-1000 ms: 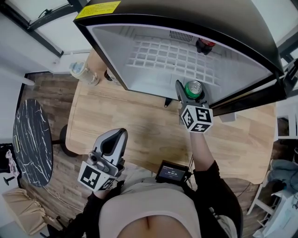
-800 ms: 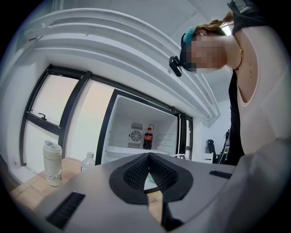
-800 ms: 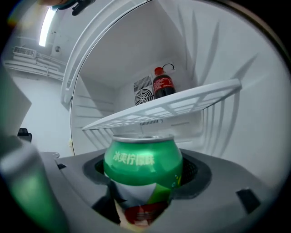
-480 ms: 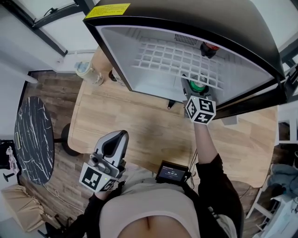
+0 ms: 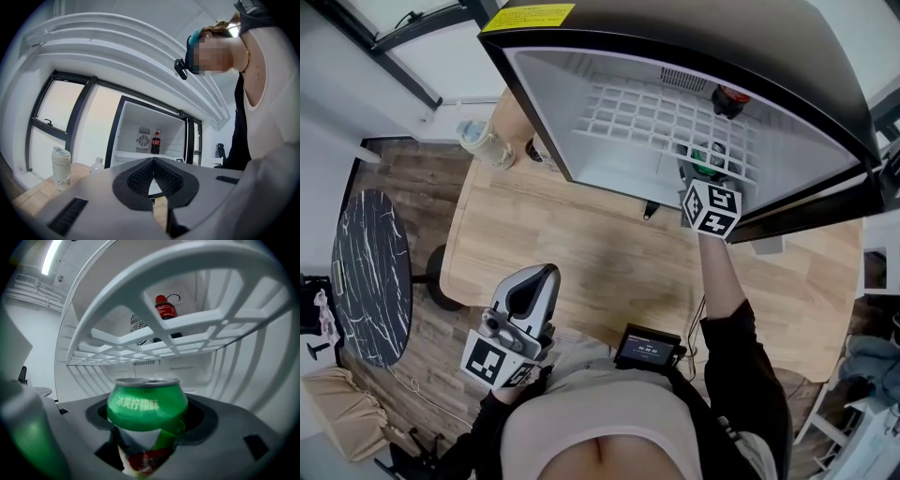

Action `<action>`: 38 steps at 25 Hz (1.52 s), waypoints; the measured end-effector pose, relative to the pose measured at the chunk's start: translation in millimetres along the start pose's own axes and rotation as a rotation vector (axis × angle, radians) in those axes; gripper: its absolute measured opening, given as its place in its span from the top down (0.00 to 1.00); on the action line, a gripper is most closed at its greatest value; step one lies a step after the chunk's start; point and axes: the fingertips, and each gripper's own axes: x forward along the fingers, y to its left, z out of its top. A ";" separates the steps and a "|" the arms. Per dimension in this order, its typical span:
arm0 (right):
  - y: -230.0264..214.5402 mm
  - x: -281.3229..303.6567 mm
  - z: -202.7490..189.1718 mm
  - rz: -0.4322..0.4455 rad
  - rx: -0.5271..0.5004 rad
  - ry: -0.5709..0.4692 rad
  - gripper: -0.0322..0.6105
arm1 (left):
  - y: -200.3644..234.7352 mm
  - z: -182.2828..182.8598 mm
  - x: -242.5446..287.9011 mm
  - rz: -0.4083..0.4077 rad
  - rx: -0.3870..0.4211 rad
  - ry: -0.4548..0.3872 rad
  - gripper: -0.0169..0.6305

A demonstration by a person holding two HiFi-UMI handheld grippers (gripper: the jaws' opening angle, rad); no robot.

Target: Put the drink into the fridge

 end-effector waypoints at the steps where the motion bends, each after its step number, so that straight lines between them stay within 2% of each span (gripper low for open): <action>1: -1.5 1.9 -0.3 -0.003 -0.001 0.002 0.39 | 0.1 -0.3 -0.6 0.001 0.000 0.001 0.97; 18: -28.7 24.5 -5.7 -0.068 0.030 0.032 0.39 | 3.0 -2.2 -9.0 0.036 0.001 0.008 0.97; 38: -31.0 32.3 -0.8 -0.098 -0.062 0.013 0.39 | 1.5 -1.4 -0.8 0.014 -0.005 0.007 0.97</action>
